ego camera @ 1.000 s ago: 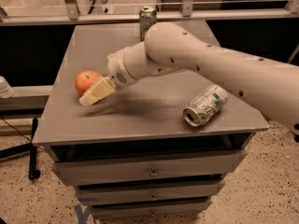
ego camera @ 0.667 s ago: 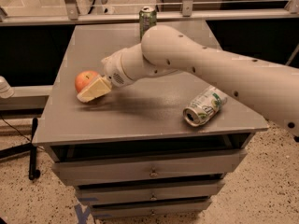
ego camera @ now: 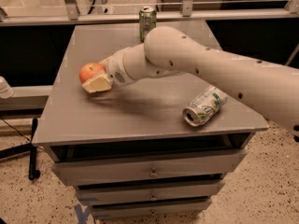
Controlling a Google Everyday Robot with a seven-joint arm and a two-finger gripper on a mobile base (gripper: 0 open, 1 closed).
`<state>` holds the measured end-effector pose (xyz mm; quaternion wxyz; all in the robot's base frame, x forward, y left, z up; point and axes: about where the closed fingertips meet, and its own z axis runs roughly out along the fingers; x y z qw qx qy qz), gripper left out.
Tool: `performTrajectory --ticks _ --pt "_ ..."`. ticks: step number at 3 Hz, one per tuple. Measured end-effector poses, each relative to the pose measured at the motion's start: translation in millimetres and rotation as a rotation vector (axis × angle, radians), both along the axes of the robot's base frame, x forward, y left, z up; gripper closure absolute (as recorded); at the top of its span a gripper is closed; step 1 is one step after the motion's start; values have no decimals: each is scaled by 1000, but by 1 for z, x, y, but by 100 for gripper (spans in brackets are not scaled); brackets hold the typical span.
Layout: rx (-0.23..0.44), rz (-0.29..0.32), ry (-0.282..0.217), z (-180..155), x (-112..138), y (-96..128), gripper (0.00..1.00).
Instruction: Move apple near green can
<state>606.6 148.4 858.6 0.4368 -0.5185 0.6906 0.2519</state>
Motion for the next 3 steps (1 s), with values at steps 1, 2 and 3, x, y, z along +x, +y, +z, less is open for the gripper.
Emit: performTrajectory --ticks 1,2,3 --pt "4 -46 -25 10 4 -18 87" --pt "-18 -134 -79 32 12 -61 100" --pt "-99 -231 -163 75 17 -116 100"
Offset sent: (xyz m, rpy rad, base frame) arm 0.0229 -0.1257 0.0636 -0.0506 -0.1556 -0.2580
